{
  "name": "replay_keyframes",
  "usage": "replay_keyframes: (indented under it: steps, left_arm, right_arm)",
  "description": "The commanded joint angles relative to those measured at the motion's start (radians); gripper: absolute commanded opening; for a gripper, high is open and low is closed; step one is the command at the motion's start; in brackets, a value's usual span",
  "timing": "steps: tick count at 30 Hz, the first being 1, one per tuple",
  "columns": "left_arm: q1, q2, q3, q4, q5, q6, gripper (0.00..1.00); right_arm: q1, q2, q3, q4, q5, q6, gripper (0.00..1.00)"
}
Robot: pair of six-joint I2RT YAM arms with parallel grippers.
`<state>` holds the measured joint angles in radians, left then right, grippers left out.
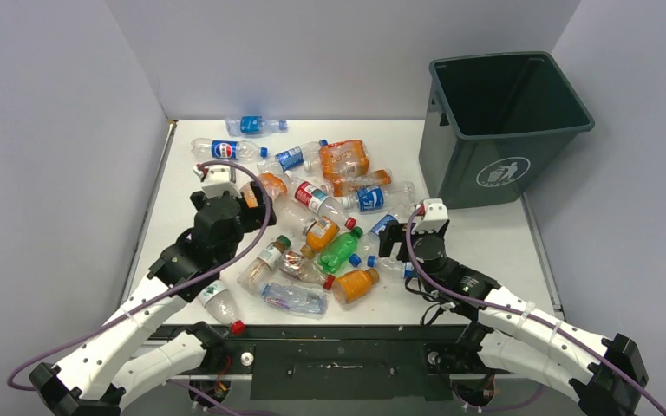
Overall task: Put the plastic bottles in the bin
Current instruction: Pick up the plastic bottle at the center of the board.
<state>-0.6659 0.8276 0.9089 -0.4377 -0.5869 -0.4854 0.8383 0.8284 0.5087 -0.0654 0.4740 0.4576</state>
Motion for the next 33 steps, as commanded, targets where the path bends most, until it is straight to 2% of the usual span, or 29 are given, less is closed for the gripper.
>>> replay_keyframes:
  steps: [1, 8, 11, 15, 17, 23, 26, 30, 33]
  left_arm:
    - [-0.004, 0.018, 0.042, 0.018, -0.037, 0.038, 0.96]
    - [-0.006, -0.048, -0.013, 0.083, 0.031, 0.082, 0.96]
    - [-0.007, -0.058, -0.019, 0.089, 0.05, 0.095, 0.96]
    - [-0.014, -0.053, -0.016, 0.088, 0.074, 0.096, 0.96]
    - [-0.021, -0.048, -0.012, 0.085, 0.081, 0.097, 0.96]
    - [-0.026, -0.012, 0.005, 0.054, 0.067, 0.105, 0.96]
    - [-0.026, 0.013, 0.021, 0.034, 0.076, 0.104, 0.96]
    - [-0.026, 0.031, 0.028, 0.032, 0.118, 0.109, 0.96]
    - [-0.027, 0.041, 0.03, 0.032, 0.146, 0.114, 0.96]
  right_arm:
    - [0.0, -0.017, 0.045, -0.03, 0.039, 0.013, 0.9]
    - [-0.055, -0.004, 0.078, -0.178, 0.145, 0.117, 0.9]
    - [-0.171, -0.034, 0.058, -0.217, 0.077, 0.17, 0.9]
    - [-0.376, -0.09, 0.005, -0.26, -0.098, 0.253, 0.9]
    - [-0.432, -0.112, -0.024, -0.3, -0.113, 0.304, 0.9]
    - [-0.444, -0.183, -0.075, -0.392, -0.075, 0.434, 0.9]
    - [-0.444, -0.181, -0.063, -0.398, -0.063, 0.387, 0.9]
    - [-0.438, -0.124, -0.046, -0.327, -0.197, 0.257, 0.9]
    - [-0.368, -0.076, -0.026, -0.277, -0.204, 0.188, 0.9]
